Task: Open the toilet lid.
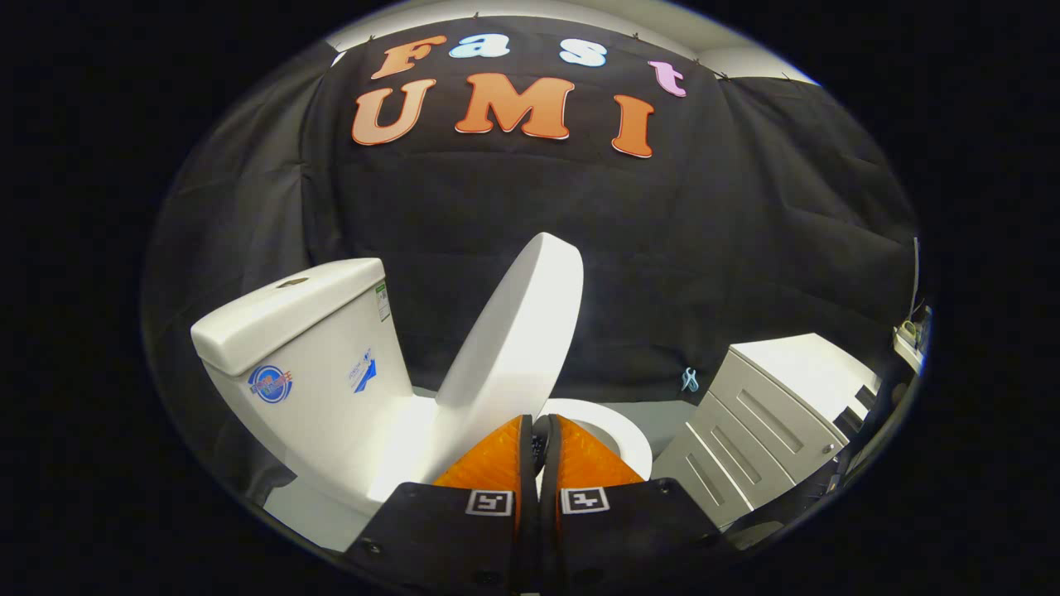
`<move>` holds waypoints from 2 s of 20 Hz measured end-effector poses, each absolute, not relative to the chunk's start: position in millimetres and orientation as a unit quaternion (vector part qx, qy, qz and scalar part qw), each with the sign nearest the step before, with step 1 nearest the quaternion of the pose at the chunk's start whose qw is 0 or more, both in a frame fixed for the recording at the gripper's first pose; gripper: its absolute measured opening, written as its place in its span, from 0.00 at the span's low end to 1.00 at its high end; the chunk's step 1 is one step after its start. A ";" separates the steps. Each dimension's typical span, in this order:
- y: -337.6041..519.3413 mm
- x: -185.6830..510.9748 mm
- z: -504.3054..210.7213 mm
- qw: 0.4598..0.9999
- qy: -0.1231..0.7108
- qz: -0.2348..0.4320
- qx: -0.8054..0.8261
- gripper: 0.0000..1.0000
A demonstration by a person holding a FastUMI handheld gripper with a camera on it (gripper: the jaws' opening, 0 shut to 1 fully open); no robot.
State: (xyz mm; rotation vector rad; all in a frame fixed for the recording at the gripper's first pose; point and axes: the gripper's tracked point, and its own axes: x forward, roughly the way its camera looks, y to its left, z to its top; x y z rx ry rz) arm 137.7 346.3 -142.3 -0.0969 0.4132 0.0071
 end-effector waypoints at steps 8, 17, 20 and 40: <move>407.7 133.9 -121.2 0.980 0.175 0.030 -0.087 0.08; 471.5 128.0 -111.3 0.981 0.161 0.068 -0.083 0.07; 490.7 127.9 -109.4 0.981 0.158 0.077 -0.082 0.07; 552.2 116.2 -117.7 0.976 0.146 0.104 -0.126 0.09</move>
